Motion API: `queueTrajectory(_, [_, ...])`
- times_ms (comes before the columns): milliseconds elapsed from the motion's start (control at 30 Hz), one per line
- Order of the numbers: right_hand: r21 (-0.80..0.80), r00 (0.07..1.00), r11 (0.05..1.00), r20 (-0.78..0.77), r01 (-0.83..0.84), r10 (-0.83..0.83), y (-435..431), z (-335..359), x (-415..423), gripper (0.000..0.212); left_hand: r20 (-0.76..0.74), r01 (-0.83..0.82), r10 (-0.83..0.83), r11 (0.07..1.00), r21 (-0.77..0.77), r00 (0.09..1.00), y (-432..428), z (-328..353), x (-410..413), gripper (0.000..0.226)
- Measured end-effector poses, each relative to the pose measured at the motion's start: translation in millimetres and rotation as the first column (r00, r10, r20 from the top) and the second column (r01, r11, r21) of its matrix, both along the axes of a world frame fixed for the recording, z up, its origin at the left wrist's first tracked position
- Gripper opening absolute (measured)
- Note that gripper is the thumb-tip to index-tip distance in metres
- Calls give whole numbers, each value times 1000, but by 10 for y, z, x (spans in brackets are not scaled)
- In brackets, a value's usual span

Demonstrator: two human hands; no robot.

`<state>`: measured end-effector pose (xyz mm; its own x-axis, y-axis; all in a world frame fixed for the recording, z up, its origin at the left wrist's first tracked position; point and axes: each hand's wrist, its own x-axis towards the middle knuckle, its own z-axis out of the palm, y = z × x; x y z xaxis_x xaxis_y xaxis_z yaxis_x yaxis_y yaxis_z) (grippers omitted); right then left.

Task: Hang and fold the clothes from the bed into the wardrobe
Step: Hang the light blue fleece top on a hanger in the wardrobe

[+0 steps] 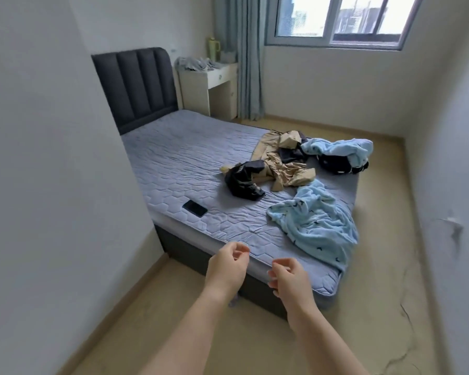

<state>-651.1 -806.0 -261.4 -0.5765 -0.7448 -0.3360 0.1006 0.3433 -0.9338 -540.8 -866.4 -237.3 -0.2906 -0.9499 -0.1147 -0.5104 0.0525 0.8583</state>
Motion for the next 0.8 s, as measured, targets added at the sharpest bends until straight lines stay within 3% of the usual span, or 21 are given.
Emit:
queueTrajectory(167, [37, 988, 988, 33, 147, -148, -195, -150, -772, 15, 33, 157, -160, 985, 67, 987, -417, -153, -880, 9])
queueTrajectory(333, [108, 972, 970, 68, 216, -224, -496, -481, -1672, 20, 61, 198, -210, 966, 167, 976, -747, -447, -1893, 11])
queueTrajectory(633, [263, 999, 965, 39, 9, -20, -1426, -936, -3491, 18, 101, -46, 10, 930, 364, 995, -1439, -1060, -3489, 18])
queueTrajectory(800, [353, 996, 932, 72, -78, 56, -1787, -1093, -4041, 17, 151, -164, 110, 896, 414, 982, -1736, -1215, -3965, 16])
